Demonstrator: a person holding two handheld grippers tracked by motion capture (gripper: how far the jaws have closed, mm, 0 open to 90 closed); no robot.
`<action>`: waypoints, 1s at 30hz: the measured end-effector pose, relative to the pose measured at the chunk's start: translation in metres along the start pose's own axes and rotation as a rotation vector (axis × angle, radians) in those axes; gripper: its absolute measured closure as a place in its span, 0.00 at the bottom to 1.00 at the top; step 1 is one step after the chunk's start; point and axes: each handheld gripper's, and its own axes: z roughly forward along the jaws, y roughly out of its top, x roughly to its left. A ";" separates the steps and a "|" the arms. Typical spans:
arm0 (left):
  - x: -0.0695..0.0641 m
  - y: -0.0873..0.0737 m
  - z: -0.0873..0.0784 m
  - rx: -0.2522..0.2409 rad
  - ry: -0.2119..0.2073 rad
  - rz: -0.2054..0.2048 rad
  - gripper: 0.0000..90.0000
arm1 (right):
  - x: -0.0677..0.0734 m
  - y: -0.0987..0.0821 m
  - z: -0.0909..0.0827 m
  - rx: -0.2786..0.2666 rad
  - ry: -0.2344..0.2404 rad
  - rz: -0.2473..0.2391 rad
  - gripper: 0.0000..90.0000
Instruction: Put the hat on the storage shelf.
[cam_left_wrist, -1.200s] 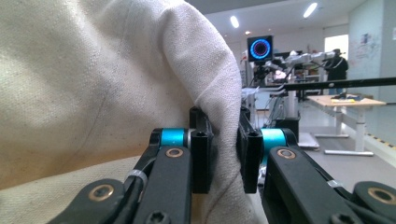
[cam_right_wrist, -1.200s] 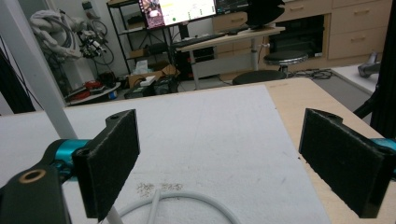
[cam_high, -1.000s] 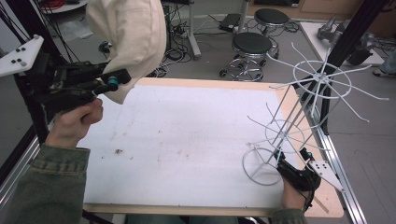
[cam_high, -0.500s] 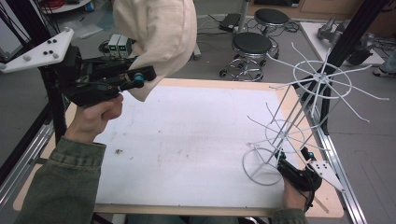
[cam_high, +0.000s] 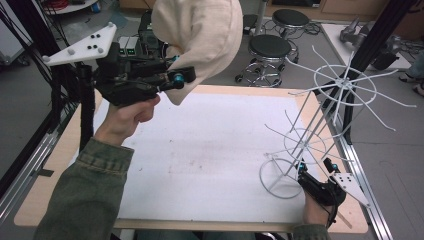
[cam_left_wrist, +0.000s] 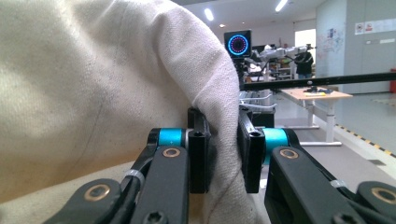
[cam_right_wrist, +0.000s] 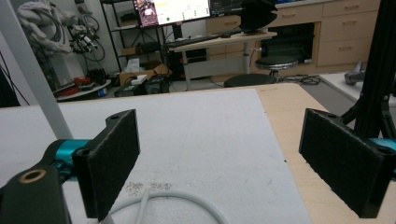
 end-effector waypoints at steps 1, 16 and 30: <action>0.001 0.000 0.006 -0.004 -0.010 -0.001 0.86 | 0.000 0.000 0.000 -0.001 0.001 0.005 0.13; 0.012 -0.010 0.071 0.016 -0.088 -0.059 0.86 | -0.002 -0.001 0.000 0.008 0.013 0.009 0.13; 0.022 -0.015 0.123 0.058 -0.125 -0.119 0.85 | -0.003 -0.002 0.000 0.016 0.021 0.009 0.13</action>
